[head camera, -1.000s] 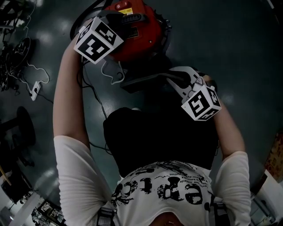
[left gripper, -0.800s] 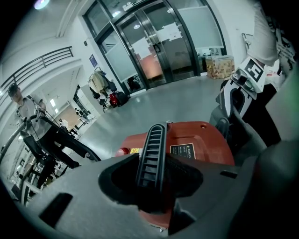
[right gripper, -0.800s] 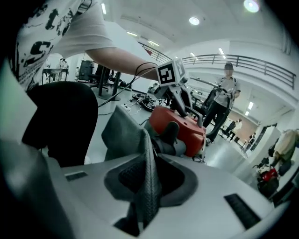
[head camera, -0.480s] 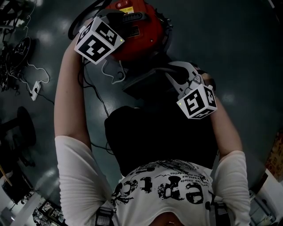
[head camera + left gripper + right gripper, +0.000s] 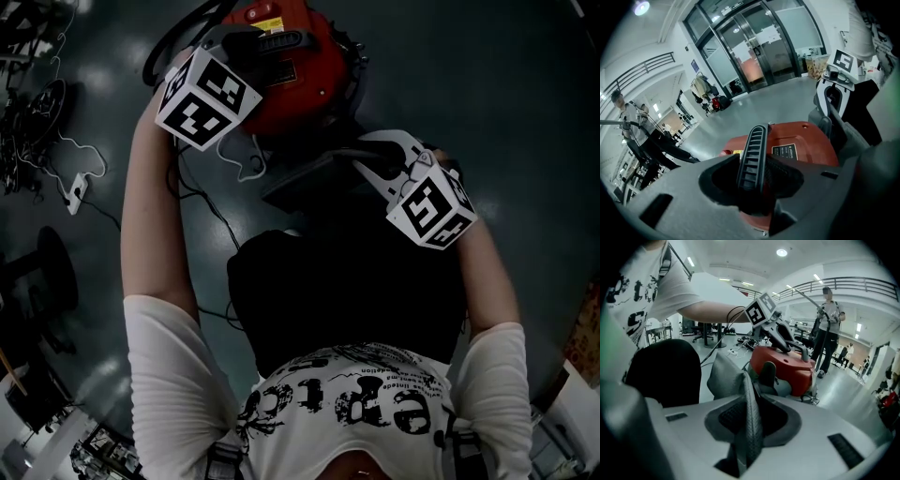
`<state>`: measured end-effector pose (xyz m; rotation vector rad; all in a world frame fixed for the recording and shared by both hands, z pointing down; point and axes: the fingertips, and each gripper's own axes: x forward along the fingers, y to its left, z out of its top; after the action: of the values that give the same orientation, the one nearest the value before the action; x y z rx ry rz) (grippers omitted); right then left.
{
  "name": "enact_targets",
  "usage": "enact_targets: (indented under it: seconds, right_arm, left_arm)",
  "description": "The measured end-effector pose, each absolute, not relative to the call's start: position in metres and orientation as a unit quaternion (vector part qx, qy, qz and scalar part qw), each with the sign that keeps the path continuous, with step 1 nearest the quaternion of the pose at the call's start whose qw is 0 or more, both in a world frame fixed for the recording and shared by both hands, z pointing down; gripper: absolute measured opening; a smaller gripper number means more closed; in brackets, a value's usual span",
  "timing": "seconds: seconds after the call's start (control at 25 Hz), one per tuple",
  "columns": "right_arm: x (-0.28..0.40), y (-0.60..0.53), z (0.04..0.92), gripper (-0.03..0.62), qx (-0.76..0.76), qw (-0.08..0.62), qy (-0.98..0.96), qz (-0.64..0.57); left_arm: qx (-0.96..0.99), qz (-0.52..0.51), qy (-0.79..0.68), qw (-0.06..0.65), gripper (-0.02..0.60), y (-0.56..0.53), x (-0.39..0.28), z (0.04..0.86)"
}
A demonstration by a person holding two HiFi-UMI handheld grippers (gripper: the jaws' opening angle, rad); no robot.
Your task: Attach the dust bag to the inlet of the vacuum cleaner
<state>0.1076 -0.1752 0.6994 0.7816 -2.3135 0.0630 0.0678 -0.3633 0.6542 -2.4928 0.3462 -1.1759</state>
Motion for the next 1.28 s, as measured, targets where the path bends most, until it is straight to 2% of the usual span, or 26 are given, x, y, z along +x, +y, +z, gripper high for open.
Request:
enact_targets:
  seconds: [0.32,0.4,0.48,0.6,0.76,0.88,0.92,1.0,1.04,1.08,1.12,1.28]
  right_arm:
    - [0.115,-0.170,0.681,0.084,0.311,0.342,-0.885,0.060]
    - [0.117,-0.169,0.664,0.084,0.317,0.302,-0.896,0.076]
    - [0.121,-0.171,0.629,0.084,0.343,0.221,-0.909,0.086]
    - [0.140,-0.184,0.574,0.084,0.402,0.115,-0.906,0.072]
    - [0.161,-0.195,0.546,0.083,0.488,0.066,-0.870,0.034]
    - [0.168,-0.195,0.540,0.083,0.523,0.033,-0.850,0.042]
    - [0.171,-0.194,0.539,0.083,0.535,0.023,-0.843,0.048]
    - [0.177,-0.190,0.542,0.070,0.564,0.014,-0.824,0.051]
    - [0.179,-0.187,0.546,0.032,0.578,0.018,-0.815,0.047]
    - [0.179,-0.186,0.550,0.003,0.588,0.023,-0.807,0.042]
    - [0.177,-0.185,0.555,0.003,0.593,0.027,-0.804,0.038]
    - [0.168,-0.189,0.554,0.002,0.599,0.038,-0.799,0.034]
  left_arm:
    - [-0.876,-0.374,0.133,0.273,0.150,-0.354,0.067,0.635]
    - [-0.877,-0.360,0.136,0.287,0.158,-0.346,0.064,0.617]
    - [-0.895,-0.312,0.152,0.282,0.160,-0.332,0.061,0.585]
    - [-0.936,-0.181,0.194,0.230,0.160,-0.302,0.055,0.527]
    - [-0.951,-0.042,0.287,0.105,0.160,-0.270,0.029,0.504]
    - [-0.938,0.010,0.345,-0.030,0.160,-0.260,0.008,0.527]
    - [-0.932,0.012,0.358,-0.054,0.160,-0.255,0.004,0.536]
    - [-0.917,0.010,0.393,-0.062,0.158,-0.246,-0.005,0.544]
    - [-0.906,0.015,0.417,-0.062,0.135,-0.242,-0.012,0.546]
    - [-0.894,0.024,0.443,-0.067,0.067,-0.240,-0.021,0.549]
    - [-0.882,0.033,0.465,-0.073,0.004,-0.239,-0.030,0.552]
    - [-0.859,0.012,0.506,-0.073,0.003,-0.237,-0.045,0.554]
